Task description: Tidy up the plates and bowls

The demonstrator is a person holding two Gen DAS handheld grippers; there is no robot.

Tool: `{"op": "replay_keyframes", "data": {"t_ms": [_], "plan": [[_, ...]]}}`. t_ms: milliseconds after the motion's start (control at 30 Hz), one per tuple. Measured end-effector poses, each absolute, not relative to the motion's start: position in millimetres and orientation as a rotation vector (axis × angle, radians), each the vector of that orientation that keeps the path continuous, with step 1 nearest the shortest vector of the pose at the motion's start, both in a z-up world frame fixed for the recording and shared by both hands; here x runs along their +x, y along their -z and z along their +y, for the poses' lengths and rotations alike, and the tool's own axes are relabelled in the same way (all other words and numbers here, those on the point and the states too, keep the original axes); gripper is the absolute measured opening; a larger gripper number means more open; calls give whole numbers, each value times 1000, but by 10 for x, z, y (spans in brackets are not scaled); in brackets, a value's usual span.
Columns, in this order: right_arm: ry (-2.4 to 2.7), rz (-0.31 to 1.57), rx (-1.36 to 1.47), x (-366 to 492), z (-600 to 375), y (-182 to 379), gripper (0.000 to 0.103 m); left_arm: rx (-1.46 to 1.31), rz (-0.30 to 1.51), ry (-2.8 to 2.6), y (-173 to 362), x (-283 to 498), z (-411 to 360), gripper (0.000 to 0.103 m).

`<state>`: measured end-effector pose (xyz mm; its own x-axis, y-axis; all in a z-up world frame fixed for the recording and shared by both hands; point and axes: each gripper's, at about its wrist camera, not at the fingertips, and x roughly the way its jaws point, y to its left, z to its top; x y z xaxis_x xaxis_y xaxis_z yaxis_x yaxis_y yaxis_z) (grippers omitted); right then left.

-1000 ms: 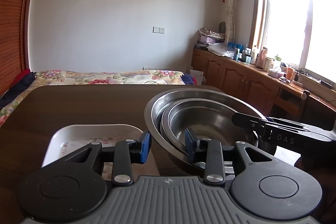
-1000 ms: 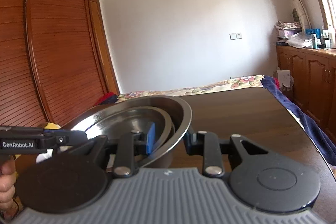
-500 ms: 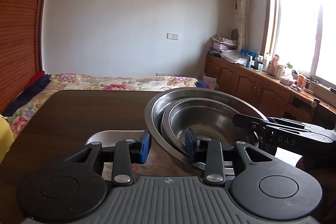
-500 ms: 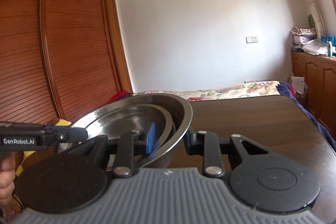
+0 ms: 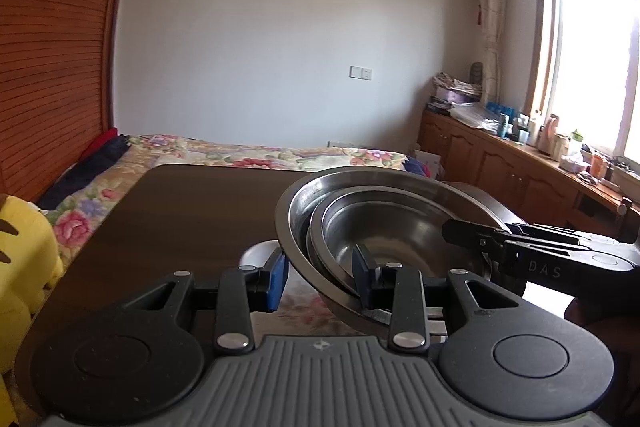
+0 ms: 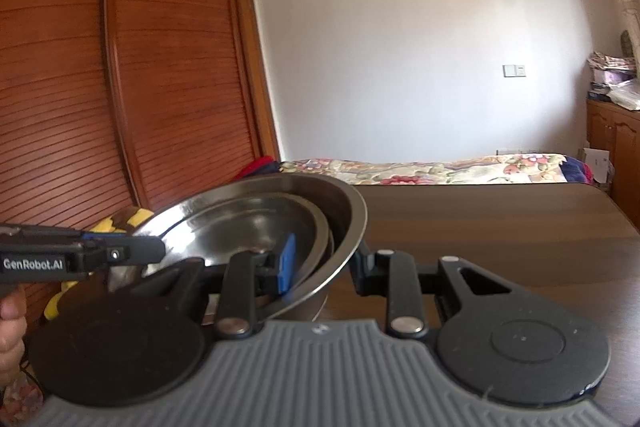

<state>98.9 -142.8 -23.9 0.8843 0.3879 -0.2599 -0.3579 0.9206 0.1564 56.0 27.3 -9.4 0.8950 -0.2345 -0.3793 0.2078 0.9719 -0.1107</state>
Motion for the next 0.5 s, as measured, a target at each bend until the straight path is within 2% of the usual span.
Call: {"op": "replay_keyframes", "data": {"t_ms": [500], "plan": [[-428,342,72,1039,-1176,313,31,-82,434,179,229,584,505,63]]}}
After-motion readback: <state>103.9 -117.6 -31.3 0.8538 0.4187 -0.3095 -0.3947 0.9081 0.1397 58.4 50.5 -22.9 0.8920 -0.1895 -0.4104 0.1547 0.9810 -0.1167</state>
